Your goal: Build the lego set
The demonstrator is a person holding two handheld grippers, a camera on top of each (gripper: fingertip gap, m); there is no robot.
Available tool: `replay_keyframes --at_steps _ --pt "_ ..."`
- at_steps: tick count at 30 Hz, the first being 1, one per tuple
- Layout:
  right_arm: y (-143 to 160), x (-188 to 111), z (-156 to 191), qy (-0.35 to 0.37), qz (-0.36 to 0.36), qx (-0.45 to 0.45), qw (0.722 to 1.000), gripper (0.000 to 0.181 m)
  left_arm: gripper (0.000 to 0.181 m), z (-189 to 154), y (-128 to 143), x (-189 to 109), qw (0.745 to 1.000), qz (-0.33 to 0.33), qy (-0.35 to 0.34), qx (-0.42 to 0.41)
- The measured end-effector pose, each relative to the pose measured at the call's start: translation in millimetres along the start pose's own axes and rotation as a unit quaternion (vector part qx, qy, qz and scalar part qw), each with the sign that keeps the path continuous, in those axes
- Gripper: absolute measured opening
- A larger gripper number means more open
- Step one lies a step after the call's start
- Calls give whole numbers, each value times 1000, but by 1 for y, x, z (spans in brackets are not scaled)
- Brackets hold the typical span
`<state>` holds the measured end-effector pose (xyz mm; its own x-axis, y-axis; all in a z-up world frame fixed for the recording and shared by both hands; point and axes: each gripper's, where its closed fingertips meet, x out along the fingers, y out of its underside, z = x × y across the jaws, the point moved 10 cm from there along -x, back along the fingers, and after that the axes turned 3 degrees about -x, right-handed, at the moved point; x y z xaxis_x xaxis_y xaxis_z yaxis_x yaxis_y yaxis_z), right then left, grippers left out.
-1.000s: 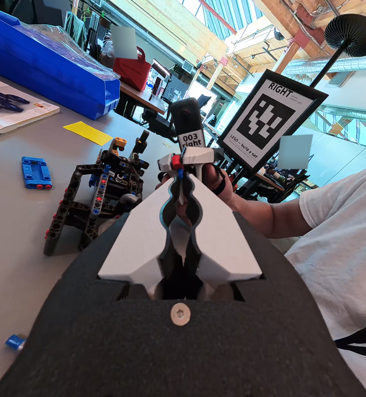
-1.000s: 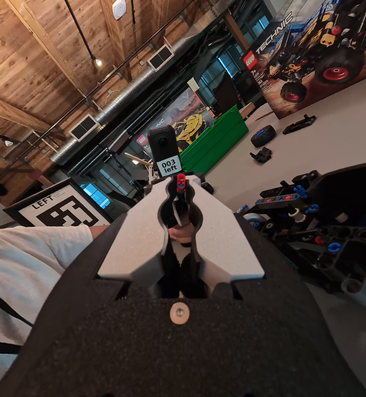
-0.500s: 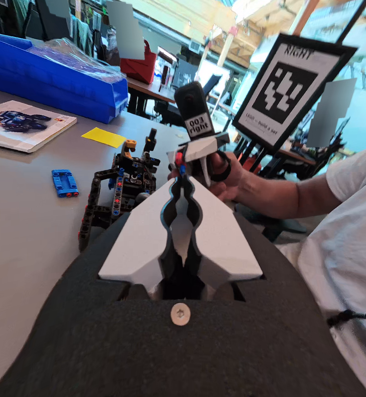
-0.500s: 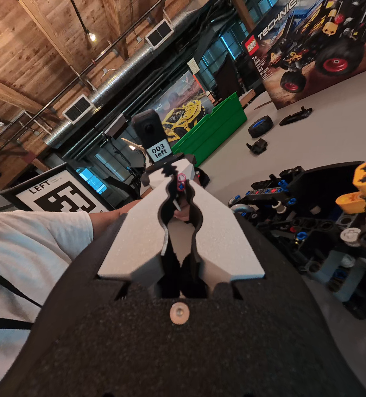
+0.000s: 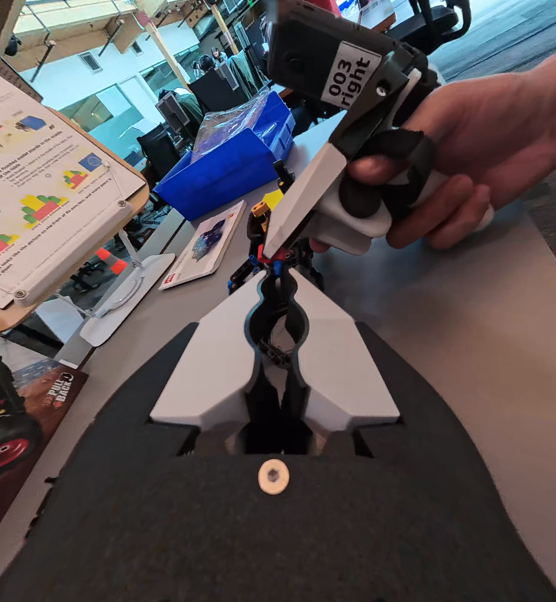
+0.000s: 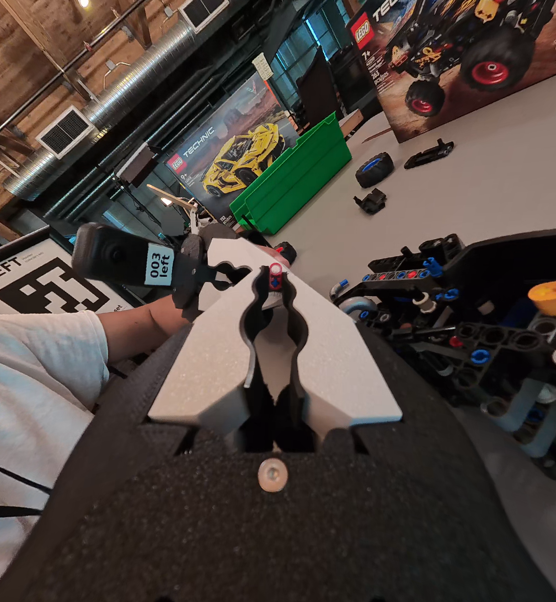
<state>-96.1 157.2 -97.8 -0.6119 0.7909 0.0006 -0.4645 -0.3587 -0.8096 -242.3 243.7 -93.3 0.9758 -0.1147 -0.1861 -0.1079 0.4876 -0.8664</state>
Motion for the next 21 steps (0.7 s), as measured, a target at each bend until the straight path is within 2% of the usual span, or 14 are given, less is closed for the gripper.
replay_keyframes --at_steps 7,16,19,21 --pt "1 1 0 21 7 -5 1000 7 5 -13 0 3 987 25 -84 132" --pt "7 5 -3 78 4 -6 997 8 3 -20 4 11 973 81 -127 173" --pt "3 1 -2 61 20 -19 998 16 3 -18 2 9 976 82 -123 163" --pt "1 -1 -1 64 42 -38 996 14 3 -18 1 7 971 74 -134 183"
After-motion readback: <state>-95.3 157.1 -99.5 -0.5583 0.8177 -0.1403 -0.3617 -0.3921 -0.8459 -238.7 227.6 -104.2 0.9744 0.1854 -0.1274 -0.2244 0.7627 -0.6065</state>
